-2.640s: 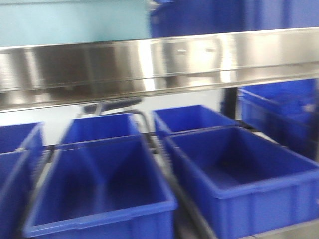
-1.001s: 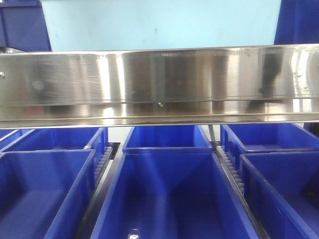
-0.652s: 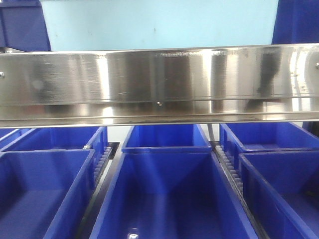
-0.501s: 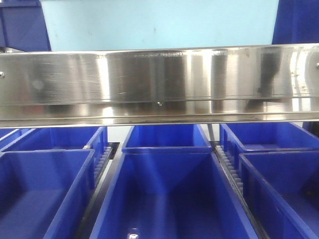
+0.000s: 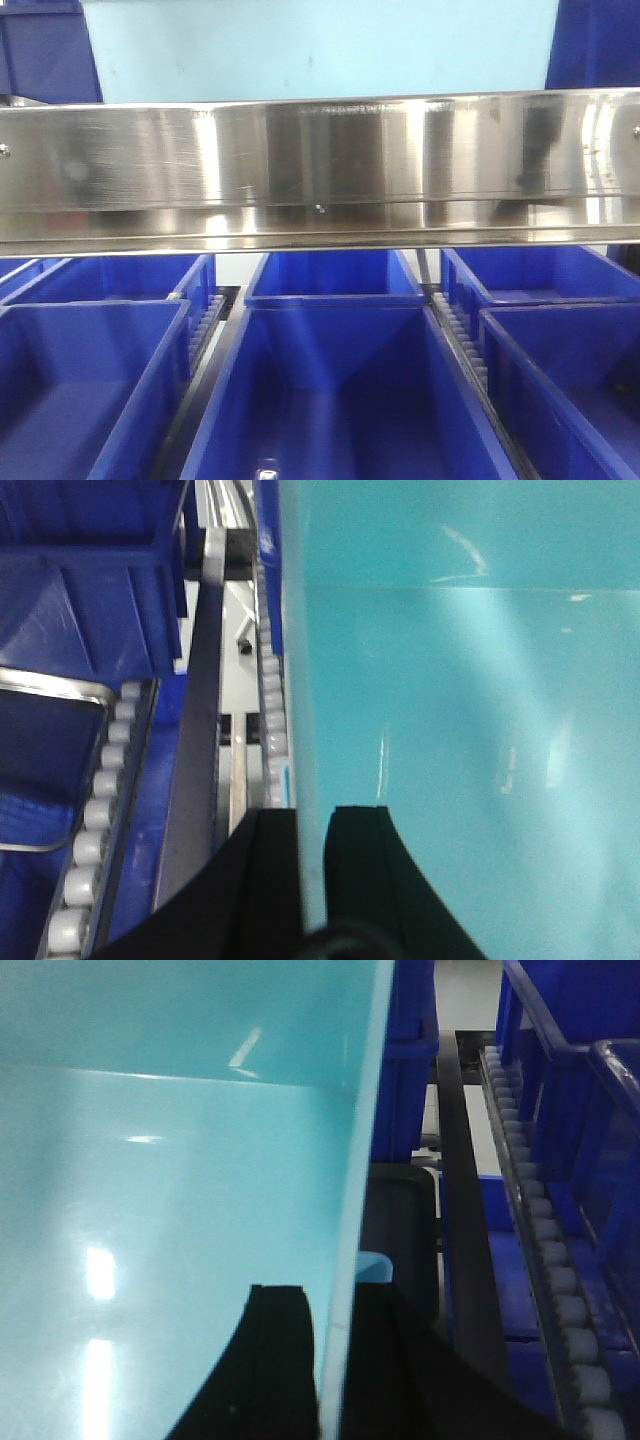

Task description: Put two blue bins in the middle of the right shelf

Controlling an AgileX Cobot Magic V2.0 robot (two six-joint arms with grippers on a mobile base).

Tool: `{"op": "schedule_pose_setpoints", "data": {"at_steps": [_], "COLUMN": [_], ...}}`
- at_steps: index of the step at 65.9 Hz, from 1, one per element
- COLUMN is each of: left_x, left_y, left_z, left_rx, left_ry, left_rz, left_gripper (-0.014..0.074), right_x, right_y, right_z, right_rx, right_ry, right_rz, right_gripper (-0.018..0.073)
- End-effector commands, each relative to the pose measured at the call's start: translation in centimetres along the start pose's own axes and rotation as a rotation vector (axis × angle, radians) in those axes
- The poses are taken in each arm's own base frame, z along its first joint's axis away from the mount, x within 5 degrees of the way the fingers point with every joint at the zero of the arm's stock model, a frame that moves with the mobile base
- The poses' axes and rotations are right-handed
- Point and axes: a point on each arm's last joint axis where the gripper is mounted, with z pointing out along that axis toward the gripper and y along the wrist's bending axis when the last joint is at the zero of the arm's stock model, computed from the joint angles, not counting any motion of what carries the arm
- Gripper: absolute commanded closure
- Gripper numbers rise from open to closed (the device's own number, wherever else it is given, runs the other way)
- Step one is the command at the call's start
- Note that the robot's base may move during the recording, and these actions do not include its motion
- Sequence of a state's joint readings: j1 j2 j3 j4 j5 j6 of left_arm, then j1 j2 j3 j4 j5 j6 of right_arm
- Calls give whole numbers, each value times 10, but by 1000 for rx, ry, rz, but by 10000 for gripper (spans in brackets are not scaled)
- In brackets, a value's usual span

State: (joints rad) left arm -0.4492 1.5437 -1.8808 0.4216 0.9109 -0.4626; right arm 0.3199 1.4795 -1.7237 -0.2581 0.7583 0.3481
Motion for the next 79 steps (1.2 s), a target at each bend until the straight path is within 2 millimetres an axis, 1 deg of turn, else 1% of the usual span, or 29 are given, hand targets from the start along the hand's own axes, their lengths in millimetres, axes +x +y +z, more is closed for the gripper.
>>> {"op": "schedule_pose_setpoints", "data": {"at_steps": [1,9,14,18,27,35,38,45,50,56,65,70,79], "left_x": [3,14,18,21,25,30,36,50,53,52,49,52,66], "left_y": [-9,-11,-9,-4,7,8,7,4,2,2,2,3,2], "left_z": [9,25,31,37,43,48,52,60,63,63,61,62,70], "left_rx": [78,77,95,93,70,81,95,124,142,151,151,139,142], "left_ry": [-100,-135,-152,-156,-140,-150,-136,-110,-122,-137,-143,-119,-90], "left_rz": [-15,20,13,-3,-36,-34,-43,-67,-67,-67,-71,-70,-58], "left_gripper": [707,707,707,707,707,707,707,707,707,707,707,707,707], "right_x": [-8,-8,-5,0,18,25,28,28,27,25,26,32,47], "right_y": [4,2,1,1,3,4,4,0,-6,-12,-15,-15,-14], "right_z": [10,19,23,28,41,47,48,49,50,50,49,55,66], "right_rx": [-18,13,37,35,9,-7,-3,8,23,39,53,58,43], "right_ry": [-96,-125,-133,-131,-115,-117,-111,-111,-116,-121,-109,-84,-57], "right_rz": [-38,-22,-50,-45,-46,-54,-65,-61,-60,-55,-52,-49,6], "right_gripper": [714,713,713,713,713,713,713,713,713,713,713,713,713]}}
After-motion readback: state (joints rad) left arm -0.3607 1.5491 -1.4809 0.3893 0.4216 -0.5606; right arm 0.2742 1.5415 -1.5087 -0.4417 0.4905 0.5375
